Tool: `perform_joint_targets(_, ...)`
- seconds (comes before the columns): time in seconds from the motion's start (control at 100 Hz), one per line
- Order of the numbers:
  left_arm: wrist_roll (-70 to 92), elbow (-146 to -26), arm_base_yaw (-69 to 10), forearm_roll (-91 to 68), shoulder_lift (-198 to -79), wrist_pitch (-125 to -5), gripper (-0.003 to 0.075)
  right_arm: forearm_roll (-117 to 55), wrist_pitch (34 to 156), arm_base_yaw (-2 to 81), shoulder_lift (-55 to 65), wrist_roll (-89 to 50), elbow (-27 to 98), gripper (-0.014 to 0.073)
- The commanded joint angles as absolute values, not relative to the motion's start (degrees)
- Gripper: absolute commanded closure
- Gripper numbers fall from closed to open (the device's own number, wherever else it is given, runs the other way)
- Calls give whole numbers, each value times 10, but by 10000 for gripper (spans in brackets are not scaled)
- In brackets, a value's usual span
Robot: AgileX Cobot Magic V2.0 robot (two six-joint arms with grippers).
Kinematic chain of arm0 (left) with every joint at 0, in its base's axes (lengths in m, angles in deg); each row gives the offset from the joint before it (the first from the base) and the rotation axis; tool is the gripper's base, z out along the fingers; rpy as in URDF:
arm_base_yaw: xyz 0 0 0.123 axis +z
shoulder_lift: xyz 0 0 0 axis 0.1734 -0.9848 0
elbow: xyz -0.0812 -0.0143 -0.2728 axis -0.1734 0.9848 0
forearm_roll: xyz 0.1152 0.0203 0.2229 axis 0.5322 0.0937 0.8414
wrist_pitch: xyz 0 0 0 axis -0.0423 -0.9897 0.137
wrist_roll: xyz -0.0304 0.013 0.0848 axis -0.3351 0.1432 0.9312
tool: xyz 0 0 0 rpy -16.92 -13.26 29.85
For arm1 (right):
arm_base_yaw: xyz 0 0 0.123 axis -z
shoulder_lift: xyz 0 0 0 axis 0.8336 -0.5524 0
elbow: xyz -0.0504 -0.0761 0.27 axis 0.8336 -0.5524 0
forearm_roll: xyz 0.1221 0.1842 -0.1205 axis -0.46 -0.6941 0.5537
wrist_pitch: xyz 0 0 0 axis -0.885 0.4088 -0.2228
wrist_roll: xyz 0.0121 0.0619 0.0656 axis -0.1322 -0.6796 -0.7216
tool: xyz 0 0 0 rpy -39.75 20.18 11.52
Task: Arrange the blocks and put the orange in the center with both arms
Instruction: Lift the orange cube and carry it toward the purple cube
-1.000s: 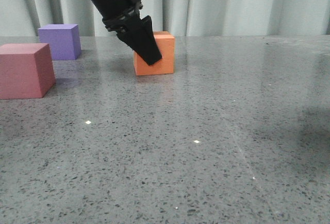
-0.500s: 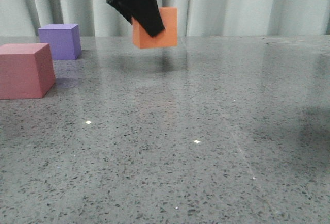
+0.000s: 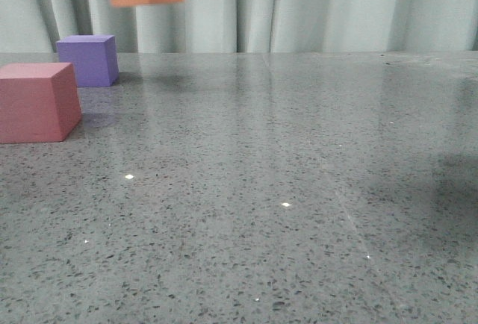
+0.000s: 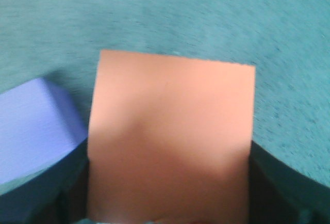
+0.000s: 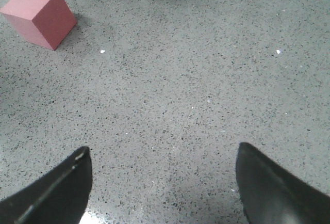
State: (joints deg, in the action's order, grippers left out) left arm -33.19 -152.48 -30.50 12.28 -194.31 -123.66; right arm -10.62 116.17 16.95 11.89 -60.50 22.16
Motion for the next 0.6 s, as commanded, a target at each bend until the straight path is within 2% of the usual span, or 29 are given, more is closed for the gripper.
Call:
perform_joint_targets(0.0,-394,-1544,-305,161,-1888,-1239,512,-102,1117,170,126,-600,235,25)
perform_joint_targets(0.24,-459,-1523,-305,218,-1845,-1239,512,-102,1105,170,126,-600,235,25)
perform_joint_targets(0.59,-561,-1359,-305,321,-1792,-1233,512,-102,1104,170,126,-600,235,25)
